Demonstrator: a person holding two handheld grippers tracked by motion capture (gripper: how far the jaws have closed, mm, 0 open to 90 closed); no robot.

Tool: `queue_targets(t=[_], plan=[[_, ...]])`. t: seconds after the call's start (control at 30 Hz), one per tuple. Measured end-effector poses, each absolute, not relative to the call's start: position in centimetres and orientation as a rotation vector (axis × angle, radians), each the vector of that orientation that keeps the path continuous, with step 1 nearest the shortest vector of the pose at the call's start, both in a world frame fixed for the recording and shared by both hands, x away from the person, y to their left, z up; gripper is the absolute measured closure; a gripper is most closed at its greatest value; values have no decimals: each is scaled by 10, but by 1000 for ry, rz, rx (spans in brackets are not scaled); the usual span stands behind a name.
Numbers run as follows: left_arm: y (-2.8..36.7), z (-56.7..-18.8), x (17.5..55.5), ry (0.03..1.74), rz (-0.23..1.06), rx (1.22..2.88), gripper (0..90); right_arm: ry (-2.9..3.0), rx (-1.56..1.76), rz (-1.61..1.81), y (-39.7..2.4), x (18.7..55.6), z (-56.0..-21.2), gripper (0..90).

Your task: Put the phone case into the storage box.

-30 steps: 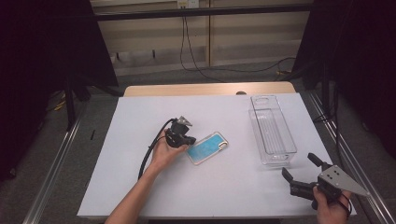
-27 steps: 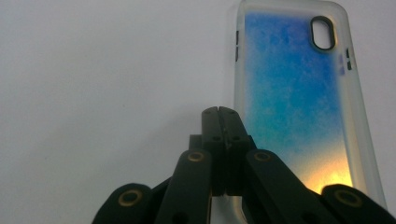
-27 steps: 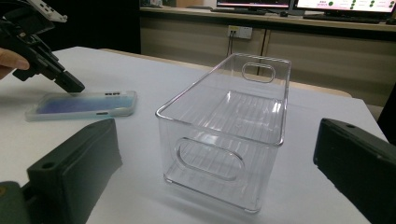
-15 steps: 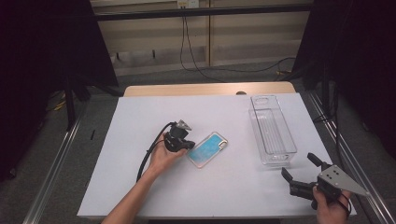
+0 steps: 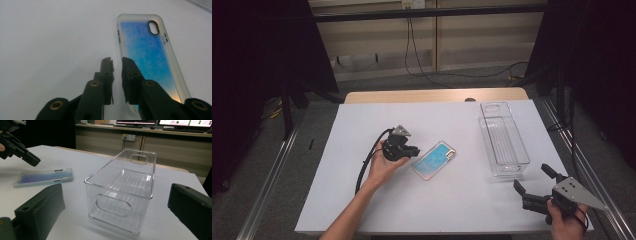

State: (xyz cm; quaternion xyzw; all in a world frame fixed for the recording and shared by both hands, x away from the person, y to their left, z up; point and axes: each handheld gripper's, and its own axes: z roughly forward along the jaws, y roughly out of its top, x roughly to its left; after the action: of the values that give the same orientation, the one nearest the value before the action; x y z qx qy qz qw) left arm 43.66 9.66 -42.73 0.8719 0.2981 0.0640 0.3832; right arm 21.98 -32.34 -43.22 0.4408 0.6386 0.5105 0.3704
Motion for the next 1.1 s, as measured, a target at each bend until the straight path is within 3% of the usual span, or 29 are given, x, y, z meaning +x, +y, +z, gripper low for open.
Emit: queue_targets(t=[0.23,0.53,0.67,0.87,1.1], plan=[[104,-420,436,779,208,2171,613,1638,1129,1310,-323,220,-432,0],[112,-418,436,788,255,2130,237,1637,1132,1312,-324,219,-432,0],[113,-411,433,790,245,2101,127,1633,1131,1313,-324,219,-432,0],[109,-403,425,758,215,2105,50,1637,1131,1311,-324,219,-432,0],[97,-404,419,710,192,2154,45,1635,1131,1313,-324,219,-432,0]])
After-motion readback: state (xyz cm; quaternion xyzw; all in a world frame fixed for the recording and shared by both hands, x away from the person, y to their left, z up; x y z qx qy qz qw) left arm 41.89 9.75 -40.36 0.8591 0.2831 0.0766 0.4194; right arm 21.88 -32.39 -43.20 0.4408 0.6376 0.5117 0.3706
